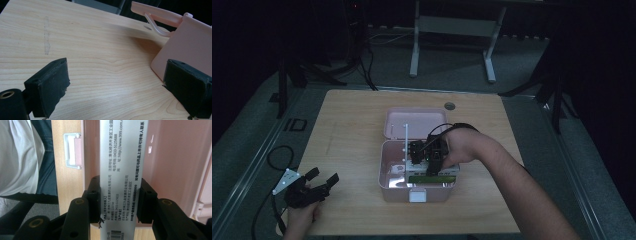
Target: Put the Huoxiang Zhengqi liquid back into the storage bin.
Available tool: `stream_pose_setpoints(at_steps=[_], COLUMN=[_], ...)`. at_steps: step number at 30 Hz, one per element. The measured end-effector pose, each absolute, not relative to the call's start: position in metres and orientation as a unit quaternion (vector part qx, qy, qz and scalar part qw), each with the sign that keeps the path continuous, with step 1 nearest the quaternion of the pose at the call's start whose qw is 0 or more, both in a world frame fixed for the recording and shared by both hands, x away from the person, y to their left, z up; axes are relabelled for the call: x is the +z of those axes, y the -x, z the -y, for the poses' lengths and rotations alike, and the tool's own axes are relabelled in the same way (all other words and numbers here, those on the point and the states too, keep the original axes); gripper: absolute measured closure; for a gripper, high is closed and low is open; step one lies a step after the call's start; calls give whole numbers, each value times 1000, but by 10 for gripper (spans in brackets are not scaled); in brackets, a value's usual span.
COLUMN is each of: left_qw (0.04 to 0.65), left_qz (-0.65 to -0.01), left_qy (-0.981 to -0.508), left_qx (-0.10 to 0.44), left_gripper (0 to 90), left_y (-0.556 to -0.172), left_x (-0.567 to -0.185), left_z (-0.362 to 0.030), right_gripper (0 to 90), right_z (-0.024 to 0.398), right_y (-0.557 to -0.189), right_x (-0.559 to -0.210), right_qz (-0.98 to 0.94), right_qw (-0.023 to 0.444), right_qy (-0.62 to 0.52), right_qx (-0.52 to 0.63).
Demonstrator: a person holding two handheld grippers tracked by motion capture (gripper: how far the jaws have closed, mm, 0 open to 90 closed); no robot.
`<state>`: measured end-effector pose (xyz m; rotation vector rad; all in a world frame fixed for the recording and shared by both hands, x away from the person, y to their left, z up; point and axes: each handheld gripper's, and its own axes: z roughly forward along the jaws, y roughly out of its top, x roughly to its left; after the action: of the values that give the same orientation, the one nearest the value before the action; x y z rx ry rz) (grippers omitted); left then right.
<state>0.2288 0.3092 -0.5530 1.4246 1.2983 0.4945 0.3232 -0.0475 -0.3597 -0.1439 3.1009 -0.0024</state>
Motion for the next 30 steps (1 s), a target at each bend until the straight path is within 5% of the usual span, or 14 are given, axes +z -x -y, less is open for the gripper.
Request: stream_pose_setpoints(at_steps=[30], left_qw=[546], left_qz=[-546], left_qy=[-600], left_qx=[208], left_gripper=[67], left_y=[-229], left_x=[-553], left_z=[-309], right_gripper=[620], right_z=[41], right_y=[-326], right_x=[-410], right_qz=[-998], right_qw=[24], right_qy=[53], right_qx=[-15])
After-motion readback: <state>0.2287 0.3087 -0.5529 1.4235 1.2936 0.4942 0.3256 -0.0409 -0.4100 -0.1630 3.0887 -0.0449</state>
